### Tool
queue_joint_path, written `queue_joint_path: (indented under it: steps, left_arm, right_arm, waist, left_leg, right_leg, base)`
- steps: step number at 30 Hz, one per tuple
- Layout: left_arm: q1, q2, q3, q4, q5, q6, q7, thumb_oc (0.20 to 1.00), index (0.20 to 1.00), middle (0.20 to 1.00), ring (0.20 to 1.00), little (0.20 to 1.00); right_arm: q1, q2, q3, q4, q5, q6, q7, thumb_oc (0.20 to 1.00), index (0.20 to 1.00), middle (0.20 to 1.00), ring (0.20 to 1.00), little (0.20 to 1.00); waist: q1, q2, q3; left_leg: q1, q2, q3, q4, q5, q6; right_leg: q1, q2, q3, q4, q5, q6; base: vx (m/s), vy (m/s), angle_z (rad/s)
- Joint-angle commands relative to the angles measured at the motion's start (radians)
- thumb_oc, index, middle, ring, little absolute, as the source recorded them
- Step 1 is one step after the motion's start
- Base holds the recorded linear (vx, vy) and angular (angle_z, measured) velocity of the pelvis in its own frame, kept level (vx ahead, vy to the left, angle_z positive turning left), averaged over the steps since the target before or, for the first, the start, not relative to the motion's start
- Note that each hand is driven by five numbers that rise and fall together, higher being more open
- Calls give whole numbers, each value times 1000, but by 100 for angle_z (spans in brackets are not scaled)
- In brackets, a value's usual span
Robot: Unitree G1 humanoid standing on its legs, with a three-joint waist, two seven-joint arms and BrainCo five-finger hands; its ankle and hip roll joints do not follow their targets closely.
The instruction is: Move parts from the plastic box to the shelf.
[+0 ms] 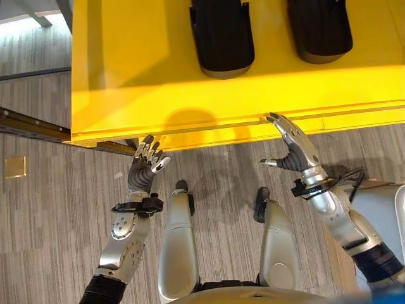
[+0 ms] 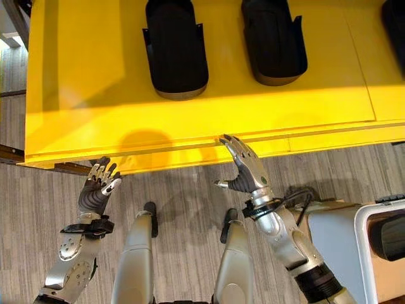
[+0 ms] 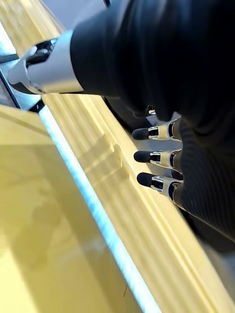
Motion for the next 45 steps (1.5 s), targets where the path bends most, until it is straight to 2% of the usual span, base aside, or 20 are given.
queue_joint_path:
  steps: [1,5,11,12,13,14,15,18,20,21,22,23,26,28,29,30,31,33,40,45]
  left_arm:
    - [-55,36,-27,-22,25,-101,-36,1000,1000,1000,1000,1000]
    - [-50,24,-40,15,3,-113,-56,1000,1000,1000,1000,1000]
    - [-20,-13,-35,35,-14,-109,-96,1000,1000,1000,1000,1000]
    - [-23,-27,-36,40,-12,-113,-100,1000,1000,1000,1000,1000]
    - [-15,-38,-33,45,-10,-114,-103,1000,1000,1000,1000,1000]
    - [-7,-55,-28,56,-9,-112,-107,1000,1000,1000,1000,1000]
    - [-6,-55,-28,56,-9,-112,-107,1000,1000,1000,1000,1000]
    - [-20,-70,-43,81,-2,-111,-117,1000,1000,1000,1000,1000]
    - [-4,-75,-37,72,-2,-109,-128,1000,1000,1000,1000,1000]
    - [-1,-77,-33,68,0,-109,-129,1000,1000,1000,1000,1000]
    - [18,-85,-28,58,1,-106,-143,1000,1000,1000,1000,1000]
    - [28,-88,-29,58,2,-103,-150,1000,1000,1000,1000,1000]
    - [41,-98,-31,72,20,-98,-160,1000,1000,1000,1000,1000]
    - [33,-97,-28,69,34,-96,-149,1000,1000,1000,1000,1000]
    - [32,-97,-28,69,35,-96,-149,1000,1000,1000,1000,1000]
    - [28,-101,-20,63,36,-101,-139,1000,1000,1000,1000,1000]
    - [38,-105,-21,65,39,-101,-140,1000,1000,1000,1000,1000]
    - [39,-112,-22,80,40,-107,-149,1000,1000,1000,1000,1000]
    - [53,-112,-1,86,41,-92,-121,1000,1000,1000,1000,1000]
    - [25,-106,-17,90,59,-86,-105,1000,1000,1000,1000,1000]
  right_arm:
    - [-40,-7,-32,-23,198,-142,-44,1000,1000,1000,1000,1000]
    - [52,26,-45,-14,380,-217,-20,1000,1000,1000,1000,1000]
    - [146,33,-77,-10,512,-238,61,1000,1000,1000,1000,1000]
    - [159,25,-86,-4,529,-243,63,1000,1000,1000,1000,1000]
    - [166,17,-87,3,527,-244,72,1000,1000,1000,1000,1000]
    - [179,19,-101,4,514,-240,63,1000,1000,1000,1000,1000]
    - [181,18,-102,2,514,-240,63,1000,1000,1000,1000,1000]
    - [204,12,-126,11,507,-242,57,1000,1000,1000,1000,1000]
    - [222,13,-136,14,518,-239,70,1000,1000,1000,1000,1000]
    - [224,15,-135,15,513,-237,73,1000,1000,1000,1000,1000]
    - [235,24,-136,24,531,-238,91,1000,1000,1000,1000,1000]
    - [242,32,-139,28,544,-237,104,1000,1000,1000,1000,1000]
    - [247,62,-134,79,542,-214,121,1000,1000,1000,1000,1000]
    - [216,74,-116,98,532,-205,108,1000,1000,1000,1000,1000]
    - [214,75,-115,99,531,-206,107,1000,1000,1000,1000,1000]
    - [181,86,-98,98,524,-201,110,1000,1000,1000,1000,1000]
    - [172,93,-89,97,517,-199,116,1000,1000,1000,1000,1000]
    - [177,95,-87,97,518,-199,127,1000,1000,1000,1000,1000]
    - [146,149,-31,121,563,-161,155,1000,1000,1000,1000,1000]
    - [134,166,-13,113,558,-154,146,1000,1000,1000,1000,1000]
  waist:
    - [3,8,-84]
    - [-25,32,-134]
    - [-52,65,-197]
    - [-58,82,-208]
    - [-64,86,-226]
    - [-72,91,-249]
    - [-70,93,-250]
    - [-85,96,-275]
    - [-89,84,-292]
    - [-82,78,-298]
    - [-73,59,-314]
    - [-70,52,-320]
    - [-35,45,-338]
    - [-14,42,-340]
    - [-14,41,-339]
    - [-1,38,-341]
    - [3,35,-345]
    - [8,35,-352]
    - [4,17,-405]
    - [-38,38,-409]
  left_leg:
    - [82,50,-66,-209,180,-29]
    - [271,114,-18,-424,275,-50]
    - [418,174,53,-587,379,-62]
    - [423,189,40,-598,473,-79]
    - [440,198,49,-626,489,-82]
    - [455,216,78,-647,542,-95]
    - [458,218,80,-652,546,-96]
    - [464,234,128,-677,645,-107]
    - [476,190,108,-668,585,-79]
    - [473,145,67,-665,547,-63]
    - [468,29,-6,-684,412,-21]
    - [468,-19,-26,-694,371,-4]
    - [422,-192,-128,-727,351,35]
    - [397,-259,-206,-717,357,48]
    - [397,-260,-205,-714,354,49]
    - [392,-302,-264,-694,337,66]
    - [407,-305,-274,-690,324,86]
    - [422,-301,-258,-710,331,88]
    - [521,-276,-127,-755,288,128]
    - [562,-274,-54,-765,263,144]
  right_leg:
    - [50,-4,29,81,-12,-12]
    - [165,35,21,-34,1,-3]
    - [232,86,38,-119,2,-15]
    - [233,113,45,-126,-7,-32]
    - [238,125,49,-140,-5,-37]
    - [250,147,45,-173,-1,-45]
    - [251,150,45,-177,1,-46]
    - [292,178,32,-273,32,-65]
    - [323,187,41,-350,57,-71]
    - [340,192,53,-393,75,-70]
    - [379,198,71,-468,102,-72]
    - [395,201,81,-494,116,-72]
    - [419,232,103,-564,168,-75]
    - [427,255,135,-587,175,-75]
    - [429,254,136,-589,174,-75]
    - [430,274,183,-584,168,-75]
    - [428,283,207,-578,170,-75]
    - [438,288,227,-583,174,-77]
    - [466,285,330,-595,202,-47]
    - [449,286,376,-550,206,-26]
  base:
    - [92,-84,-21]
    - [160,-56,-20]
    - [93,-64,-30]
    - [66,-125,-23]
    - [90,-174,-19]
    - [86,-136,-21]
    - [66,-162,-22]
    - [42,-142,-18]
    - [74,-143,-1]
    - [161,-196,-12]
    - [176,-184,-25]
    - [175,-171,-35]
    - [129,-70,-55]
    - [101,-26,-48]
    - [90,28,-75]
    - [100,76,-87]
    - [97,76,-88]
    - [113,88,-101]
    - [150,129,-85]
    - [21,87,-36]
